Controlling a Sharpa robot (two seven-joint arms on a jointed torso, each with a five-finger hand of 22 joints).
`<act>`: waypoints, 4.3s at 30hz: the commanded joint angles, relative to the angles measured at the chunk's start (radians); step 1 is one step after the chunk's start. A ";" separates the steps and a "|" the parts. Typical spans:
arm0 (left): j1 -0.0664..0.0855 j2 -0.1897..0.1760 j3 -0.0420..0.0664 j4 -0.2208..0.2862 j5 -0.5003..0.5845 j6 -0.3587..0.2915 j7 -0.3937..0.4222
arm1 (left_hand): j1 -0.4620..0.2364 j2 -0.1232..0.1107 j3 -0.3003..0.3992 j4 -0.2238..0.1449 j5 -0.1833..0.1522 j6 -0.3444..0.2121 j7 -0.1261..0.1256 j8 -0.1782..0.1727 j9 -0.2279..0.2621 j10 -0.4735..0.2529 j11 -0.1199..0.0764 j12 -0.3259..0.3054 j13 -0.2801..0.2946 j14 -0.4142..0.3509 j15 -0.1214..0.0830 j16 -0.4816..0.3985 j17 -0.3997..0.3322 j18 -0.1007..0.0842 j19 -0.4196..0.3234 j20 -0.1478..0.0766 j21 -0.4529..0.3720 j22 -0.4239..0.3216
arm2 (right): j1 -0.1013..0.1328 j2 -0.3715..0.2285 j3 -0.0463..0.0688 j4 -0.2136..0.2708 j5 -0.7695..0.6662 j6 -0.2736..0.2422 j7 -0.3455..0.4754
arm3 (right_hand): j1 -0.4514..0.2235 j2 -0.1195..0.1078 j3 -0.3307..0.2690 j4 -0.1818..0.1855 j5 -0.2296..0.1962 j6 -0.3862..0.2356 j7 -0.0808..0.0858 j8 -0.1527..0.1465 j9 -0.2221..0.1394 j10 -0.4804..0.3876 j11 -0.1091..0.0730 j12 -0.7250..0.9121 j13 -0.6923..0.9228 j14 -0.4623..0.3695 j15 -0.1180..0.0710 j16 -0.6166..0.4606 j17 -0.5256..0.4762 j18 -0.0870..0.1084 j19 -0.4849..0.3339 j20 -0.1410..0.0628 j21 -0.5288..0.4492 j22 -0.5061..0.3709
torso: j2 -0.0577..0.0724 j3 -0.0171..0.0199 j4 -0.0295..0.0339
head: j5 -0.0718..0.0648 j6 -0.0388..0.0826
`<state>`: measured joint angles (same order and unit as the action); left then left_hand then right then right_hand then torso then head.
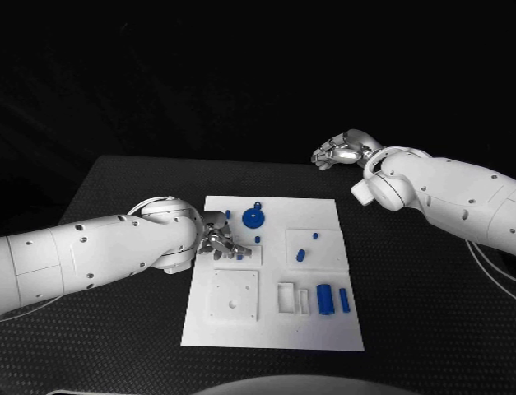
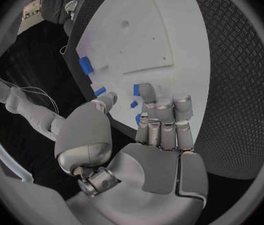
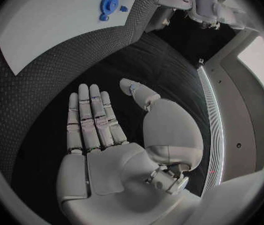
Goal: Assemble the parts on the task board
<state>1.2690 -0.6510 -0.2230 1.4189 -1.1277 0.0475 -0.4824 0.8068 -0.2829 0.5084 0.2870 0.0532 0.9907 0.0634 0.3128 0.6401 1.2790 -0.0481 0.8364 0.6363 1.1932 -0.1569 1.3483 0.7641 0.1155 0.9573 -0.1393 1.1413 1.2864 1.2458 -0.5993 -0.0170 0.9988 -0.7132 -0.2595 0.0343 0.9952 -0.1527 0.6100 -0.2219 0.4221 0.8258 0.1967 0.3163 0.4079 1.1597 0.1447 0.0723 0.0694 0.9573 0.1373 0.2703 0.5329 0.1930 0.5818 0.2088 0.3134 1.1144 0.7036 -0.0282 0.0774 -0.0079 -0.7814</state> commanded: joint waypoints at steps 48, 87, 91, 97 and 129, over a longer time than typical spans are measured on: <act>-0.017 0.063 -0.006 -0.101 0.115 0.028 0.001 | 0.255 0.250 -0.253 0.005 0.027 0.053 -0.014 0.012 0.004 0.004 -0.015 -0.001 0.027 -0.003 -0.014 0.012 0.019 0.001 -0.009 -0.111 0.002 0.024 | -0.001 0.006 0.000 0.001 0.002 0.011 0.006 | -0.005 -0.002 -0.006 0.000 0.008 -0.005 -0.001 0.005 -0.002 -0.006 0.004 -0.004 0.000 -0.007 -0.001 -0.005 -0.002 -0.012 -0.007 0.001 -0.008 0.004 | 0.001 -0.0001 -0.0005 | -0.009 -0.004; -0.025 0.071 -0.008 -0.118 0.269 -0.019 0.039 | 0.137 0.283 -0.046 -0.480 0.547 0.127 -0.041 0.129 0.077 0.046 -0.034 0.008 0.038 0.012 -0.032 0.042 0.032 -0.016 0.007 -0.115 0.021 0.036 | -0.005 0.006 0.000 -0.001 0.002 0.013 0.006 | -0.004 -0.001 -0.007 0.000 0.010 -0.005 0.000 0.006 -0.003 -0.006 0.004 -0.003 0.000 -0.008 -0.001 -0.006 -0.002 -0.012 -0.007 0.000 -0.011 0.006 | 0.000 0.0003 0.0001 | -0.011 -0.009; -0.025 0.068 -0.007 -0.119 0.289 -0.034 0.043 | 0.100 0.306 -0.009 -0.530 0.550 0.132 -0.042 0.134 0.084 0.057 -0.035 0.006 0.036 0.019 -0.032 0.044 0.031 -0.016 0.016 -0.117 0.023 0.035 | -0.005 0.006 0.000 0.000 0.002 0.012 0.007 | -0.004 -0.001 -0.007 0.000 0.010 -0.006 0.000 0.006 -0.003 -0.006 0.004 -0.003 0.000 -0.008 -0.001 -0.006 -0.002 -0.012 -0.006 0.000 -0.011 0.006 | 0.001 0.0003 -0.0003 | -0.011 -0.007; -0.025 0.065 -0.002 -0.118 0.300 -0.044 0.046 | 0.079 0.328 0.011 -0.559 0.532 0.130 -0.041 0.131 0.087 0.063 -0.035 0.003 0.034 0.024 -0.032 0.044 0.028 -0.017 0.023 -0.119 0.024 0.033 | -0.007 0.006 0.000 -0.001 0.005 0.013 0.007 | -0.004 -0.001 -0.007 0.000 0.011 -0.006 0.000 0.006 -0.003 -0.006 0.004 -0.003 0.000 -0.008 -0.001 -0.006 -0.002 -0.012 -0.006 0.000 -0.012 0.007 | 0.001 0.0009 -0.0001 | -0.011 -0.009; -0.018 0.054 0.028 -0.154 0.354 0.101 0.047 | 0.003 0.340 0.249 -0.545 0.276 0.112 -0.034 0.114 0.128 0.055 -0.028 0.004 0.035 0.017 -0.025 0.048 0.023 -0.024 0.022 -0.119 0.024 0.036 | -0.009 0.001 0.000 0.003 0.010 0.023 0.008 | -0.003 -0.001 -0.008 -0.001 0.012 -0.006 0.000 0.006 -0.003 -0.007 0.004 -0.003 0.000 -0.010 -0.001 -0.007 -0.002 -0.013 -0.007 0.000 -0.015 0.009 | 0.000 0.0007 0.0005 | -0.011 -0.009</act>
<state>1.2478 -0.5963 -0.1977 1.2644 -0.8037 0.1068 -0.4510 0.8139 0.0539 0.5405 -0.0486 0.3353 1.1091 0.0318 0.4327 0.7671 1.3367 -0.0764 0.8433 0.6710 1.1980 -0.1641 1.3948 0.7878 0.0977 0.9793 -0.1461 1.1615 1.3080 1.2374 -0.5976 -0.0170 0.9986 -0.7048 -0.2540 0.0345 0.9952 -0.1526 0.6100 -0.2220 0.4299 0.8262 0.1963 0.3163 0.4058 1.1561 0.1484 0.0723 0.0698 0.9541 0.1337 0.2703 0.5319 0.1930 0.5820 0.2087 0.3044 1.1217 0.7034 -0.0282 0.0778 -0.0190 -0.7913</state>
